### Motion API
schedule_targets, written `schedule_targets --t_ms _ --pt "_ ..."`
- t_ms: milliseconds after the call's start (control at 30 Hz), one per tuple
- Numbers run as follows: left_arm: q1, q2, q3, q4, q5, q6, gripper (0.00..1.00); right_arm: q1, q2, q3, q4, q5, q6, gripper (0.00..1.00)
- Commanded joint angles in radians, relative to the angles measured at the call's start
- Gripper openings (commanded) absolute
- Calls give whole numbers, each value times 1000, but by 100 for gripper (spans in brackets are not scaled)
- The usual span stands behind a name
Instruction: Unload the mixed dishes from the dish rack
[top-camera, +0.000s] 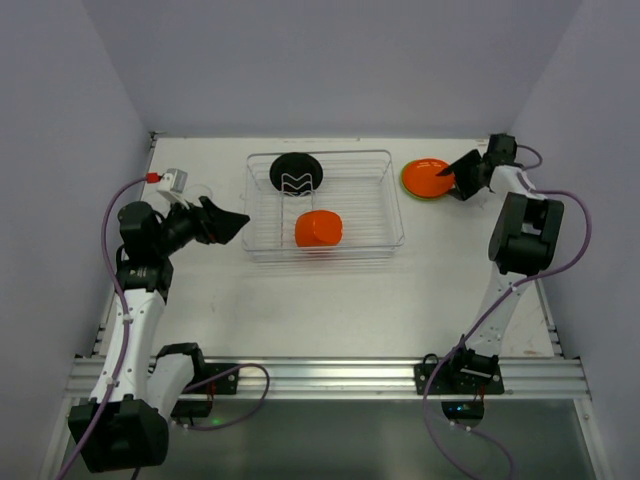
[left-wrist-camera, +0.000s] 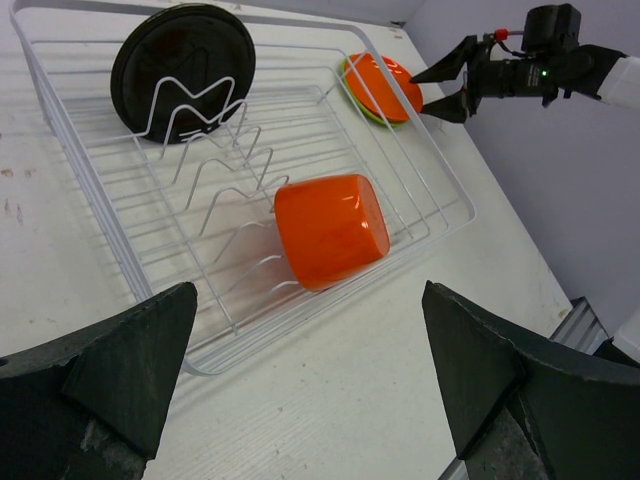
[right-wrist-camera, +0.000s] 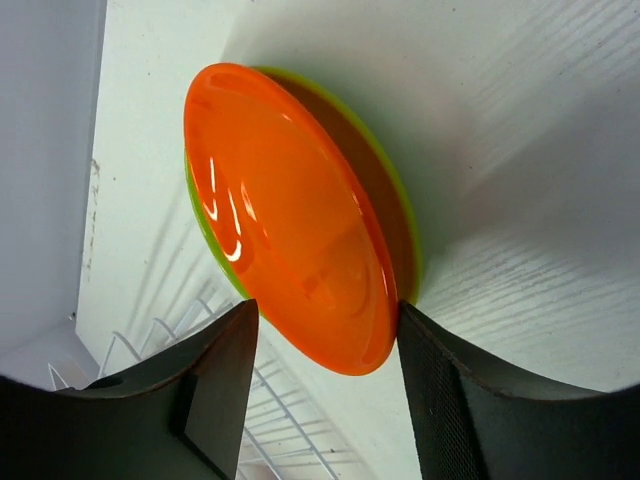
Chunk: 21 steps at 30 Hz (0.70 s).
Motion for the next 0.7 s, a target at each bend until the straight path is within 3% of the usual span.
schedule_targets --t_ms 0,267,667 --pt "7 -15 -11 42 22 -18 100 16 -32 58 -66 20 -31 60" --pt "8 -12 -11 42 24 -19 100 22 7 174 -236 28 -78 70" --pt "10 -10 -13 42 28 -21 100 22 -68 29 -207 -78 -138 72"
